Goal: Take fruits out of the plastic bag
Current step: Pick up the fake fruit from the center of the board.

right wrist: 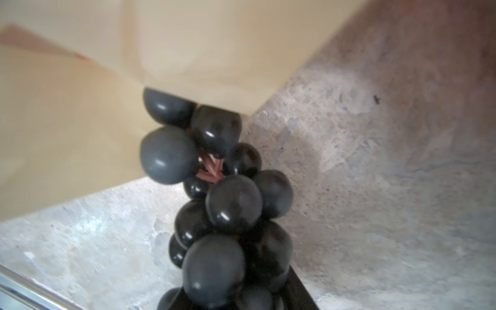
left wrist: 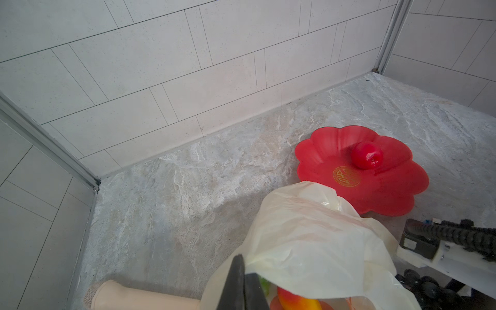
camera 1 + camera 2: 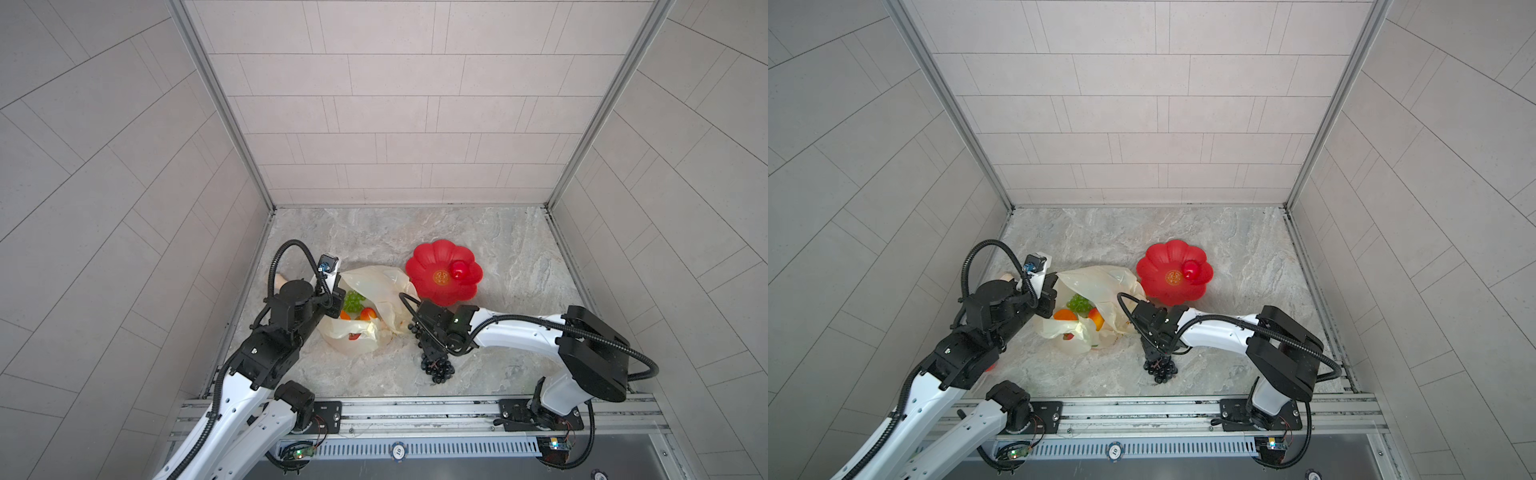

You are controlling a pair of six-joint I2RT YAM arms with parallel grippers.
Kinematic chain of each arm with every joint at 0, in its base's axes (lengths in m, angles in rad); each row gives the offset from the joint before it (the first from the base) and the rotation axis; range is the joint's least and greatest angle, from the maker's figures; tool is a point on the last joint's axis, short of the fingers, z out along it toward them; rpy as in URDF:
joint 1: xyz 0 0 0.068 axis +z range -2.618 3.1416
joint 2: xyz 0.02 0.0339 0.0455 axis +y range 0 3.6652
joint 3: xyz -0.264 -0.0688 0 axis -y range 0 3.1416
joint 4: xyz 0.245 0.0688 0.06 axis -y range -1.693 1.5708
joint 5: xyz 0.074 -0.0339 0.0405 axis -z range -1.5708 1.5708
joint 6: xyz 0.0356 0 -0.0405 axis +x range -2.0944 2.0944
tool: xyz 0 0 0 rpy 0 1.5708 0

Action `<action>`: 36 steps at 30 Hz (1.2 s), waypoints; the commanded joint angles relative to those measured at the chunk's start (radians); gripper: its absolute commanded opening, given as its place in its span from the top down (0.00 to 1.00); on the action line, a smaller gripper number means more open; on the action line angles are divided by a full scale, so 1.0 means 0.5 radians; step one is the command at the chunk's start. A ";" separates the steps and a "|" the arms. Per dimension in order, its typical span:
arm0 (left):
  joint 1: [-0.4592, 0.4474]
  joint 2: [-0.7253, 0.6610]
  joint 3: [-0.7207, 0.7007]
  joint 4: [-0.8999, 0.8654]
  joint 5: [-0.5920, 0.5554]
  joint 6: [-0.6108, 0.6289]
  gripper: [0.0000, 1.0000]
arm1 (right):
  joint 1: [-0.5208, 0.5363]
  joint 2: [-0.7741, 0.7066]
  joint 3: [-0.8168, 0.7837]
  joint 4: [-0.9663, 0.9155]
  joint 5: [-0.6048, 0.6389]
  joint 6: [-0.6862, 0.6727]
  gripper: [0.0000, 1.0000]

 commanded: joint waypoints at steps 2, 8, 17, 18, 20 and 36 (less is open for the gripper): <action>0.002 -0.010 -0.015 0.011 -0.005 0.001 1.00 | 0.012 -0.032 0.007 -0.136 0.009 0.000 0.71; 0.001 -0.004 -0.011 0.026 -0.004 0.011 1.00 | 0.012 -0.282 0.132 -0.380 0.052 -0.020 0.76; 0.001 -0.001 -0.033 0.059 0.001 -0.016 1.00 | -0.062 -0.663 0.478 -0.856 0.296 -0.105 0.77; 0.001 -0.004 -0.032 0.060 0.002 -0.014 1.00 | -0.080 -0.692 0.521 -0.888 0.322 -0.128 0.77; 0.001 -0.005 -0.040 0.059 -0.002 -0.019 1.00 | -0.106 -0.752 0.575 -0.902 0.381 -0.166 0.78; 0.000 -0.013 -0.051 0.072 -0.015 -0.022 1.00 | -0.582 -0.794 0.993 -0.907 0.310 -0.509 0.79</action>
